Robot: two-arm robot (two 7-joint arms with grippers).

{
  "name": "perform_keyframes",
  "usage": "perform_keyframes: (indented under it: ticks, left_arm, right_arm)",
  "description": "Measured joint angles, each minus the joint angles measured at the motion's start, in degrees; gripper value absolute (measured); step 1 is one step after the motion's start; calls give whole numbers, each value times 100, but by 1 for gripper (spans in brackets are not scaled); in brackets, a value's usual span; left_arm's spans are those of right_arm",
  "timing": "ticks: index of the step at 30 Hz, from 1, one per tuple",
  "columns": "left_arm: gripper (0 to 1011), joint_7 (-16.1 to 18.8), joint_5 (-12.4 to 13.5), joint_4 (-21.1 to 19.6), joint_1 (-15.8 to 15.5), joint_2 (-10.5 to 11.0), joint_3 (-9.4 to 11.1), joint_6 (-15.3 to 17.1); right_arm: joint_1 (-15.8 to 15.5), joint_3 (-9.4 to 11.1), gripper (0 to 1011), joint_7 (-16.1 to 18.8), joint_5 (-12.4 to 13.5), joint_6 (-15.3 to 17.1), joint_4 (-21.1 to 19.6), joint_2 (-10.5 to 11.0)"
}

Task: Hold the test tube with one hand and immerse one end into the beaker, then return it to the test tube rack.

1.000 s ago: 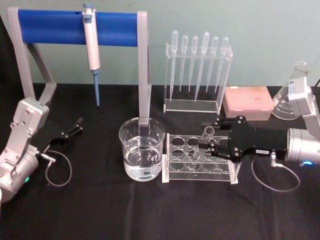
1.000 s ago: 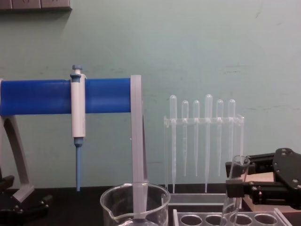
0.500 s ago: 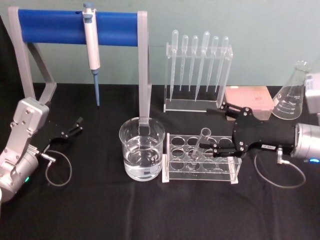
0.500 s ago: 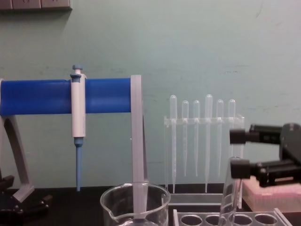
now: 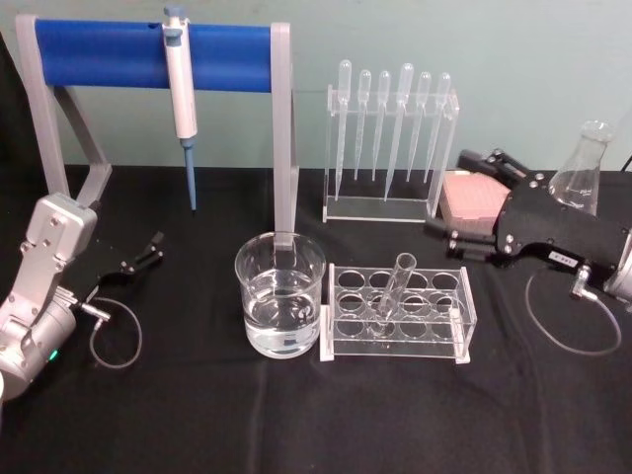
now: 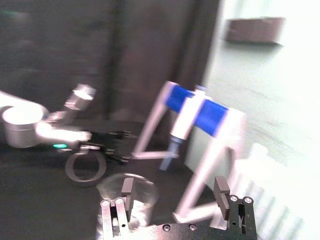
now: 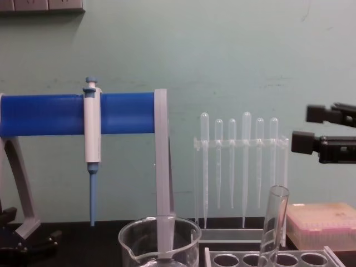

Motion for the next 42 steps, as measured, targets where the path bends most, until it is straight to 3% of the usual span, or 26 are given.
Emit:
perform_keyframes:
  ticks: [1,3,5,10,13,20,27,42]
  left_arm:
    - [1000,0,0,0,0,0,0,0]
    - [1000,0,0,0,0,0,0,0]
    - [1000,0,0,0,0,0,0,0]
    - [1000,0,0,0,0,0,0,0]
    - [1000,0,0,0,0,0,0,0]
    - [1000,0,0,0,0,0,0,0]
    - [1000,0,0,0,0,0,0,0]
    - [1000,0,0,0,0,0,0,0]
  right_arm:
    - [0,0,1002,0,0,0,0,0]
    - [-204,131,1002,-632,-161,208,-49,-93]
    - [-255,159,1002,-823,-206,275,-51,-129]
    - [-598,336,1002,-2137,-568,720,25,-521]
    - [-659,370,1002,-2575,-772,805,139,-720]
    - [-644,358,1002,-2984,-1143,729,503,-1061]
    - [-631,346,1002,-3118,-1442,542,726,-1241]
    - [-617,348,1002,-3082,-1453,521,753,-1255]
